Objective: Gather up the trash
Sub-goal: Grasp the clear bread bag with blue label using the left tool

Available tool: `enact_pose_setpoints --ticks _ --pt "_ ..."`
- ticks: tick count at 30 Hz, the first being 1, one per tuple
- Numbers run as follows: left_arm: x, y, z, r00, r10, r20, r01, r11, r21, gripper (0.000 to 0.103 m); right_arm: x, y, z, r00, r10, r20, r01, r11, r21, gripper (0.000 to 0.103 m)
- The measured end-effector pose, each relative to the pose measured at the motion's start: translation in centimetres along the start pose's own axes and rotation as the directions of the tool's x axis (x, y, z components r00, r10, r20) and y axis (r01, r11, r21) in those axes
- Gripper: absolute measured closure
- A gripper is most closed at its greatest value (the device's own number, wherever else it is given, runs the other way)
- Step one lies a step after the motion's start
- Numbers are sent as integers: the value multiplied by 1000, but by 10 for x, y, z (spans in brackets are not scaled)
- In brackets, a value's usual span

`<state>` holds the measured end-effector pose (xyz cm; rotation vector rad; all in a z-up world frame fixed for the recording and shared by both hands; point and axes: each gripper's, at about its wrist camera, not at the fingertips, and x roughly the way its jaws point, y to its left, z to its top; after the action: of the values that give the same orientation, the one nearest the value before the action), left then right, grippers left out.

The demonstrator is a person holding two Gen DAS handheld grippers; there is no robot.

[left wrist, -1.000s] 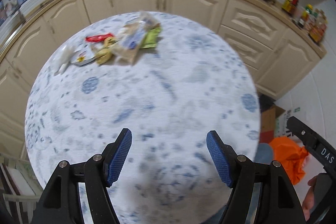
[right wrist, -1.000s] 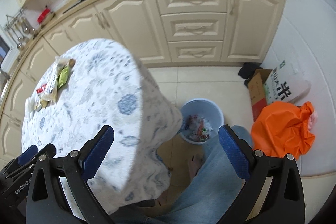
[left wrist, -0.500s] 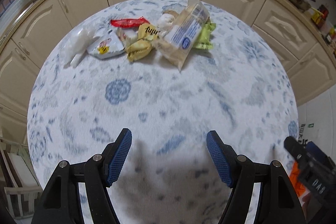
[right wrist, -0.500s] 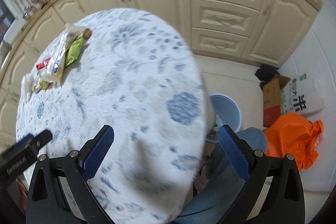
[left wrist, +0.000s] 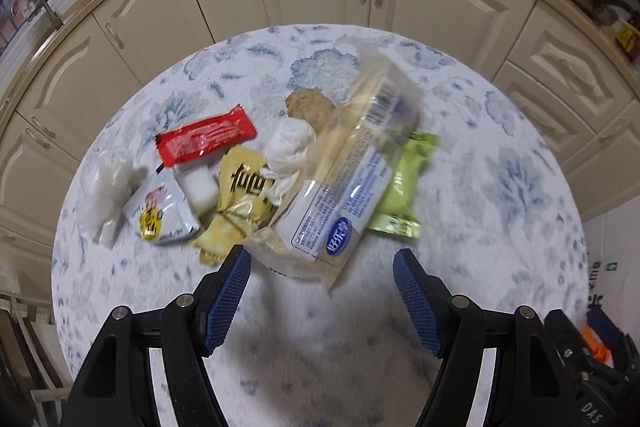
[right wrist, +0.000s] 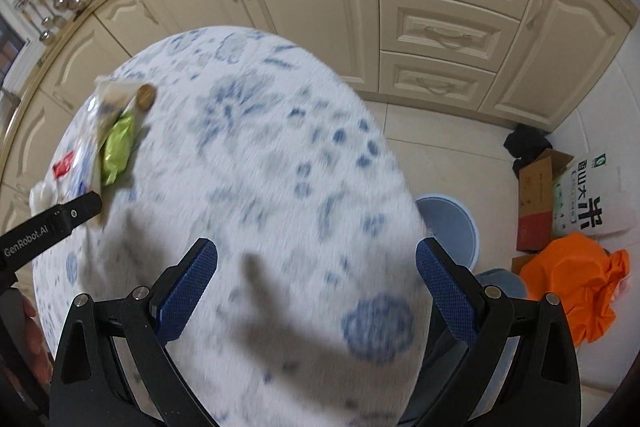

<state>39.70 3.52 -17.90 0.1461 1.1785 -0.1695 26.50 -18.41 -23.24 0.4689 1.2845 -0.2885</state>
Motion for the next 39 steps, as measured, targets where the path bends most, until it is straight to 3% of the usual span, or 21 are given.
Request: enact_pose_setpoints --ticks 4,7,13,18,19,20,24,28,31,33,34,35,39 --pt "18 -6 11 1000 18 -21 -18 1000 -3 37 12 -2 16 1000 -2 -8 2 1000 3 2" --pt "26 -9 14 999 40 -18 -40 999 5 62 20 -6 27 1000 6 -19 -5 1000 15 2" --pt "27 1 15 1000 -7 -16 7 1000 -19 76 35 -12 34 999 12 -43 -10 999 42 2" --pt "14 14 0 999 -46 -23 45 998 -37 81 35 -14 33 998 33 -55 -29 998 60 2" --pt "11 17 -6 998 -56 -26 55 998 -42 96 35 -13 33 998 31 -56 -27 998 57 2" --pt "8 20 -11 998 -58 -33 57 997 -43 100 33 -12 32 998 28 -56 -25 998 54 2" --pt "-9 29 -42 995 -84 -60 82 996 -43 101 24 -7 23 999 13 -45 -11 999 35 2" --pt "-27 38 -78 993 -95 -73 94 995 -22 101 13 -5 12 999 4 -33 -3 1000 20 2" --pt "-45 36 -91 996 -74 -54 76 997 30 94 7 -8 6 1000 12 -28 -11 1000 29 2" --pt "-50 39 -90 997 -66 -37 67 998 19 74 3 -9 1 1000 17 -26 -17 999 32 2" --pt "-52 40 -86 998 -63 -20 63 998 12 51 1 -10 0 999 21 -26 -20 999 34 2" --pt "-53 39 -83 998 -62 -1 62 998 7 36 -1 -10 -3 999 23 -26 -22 999 36 2" --pt "-50 36 -73 998 -59 30 59 998 1 36 -9 -6 -10 1000 16 -16 -16 999 28 2"
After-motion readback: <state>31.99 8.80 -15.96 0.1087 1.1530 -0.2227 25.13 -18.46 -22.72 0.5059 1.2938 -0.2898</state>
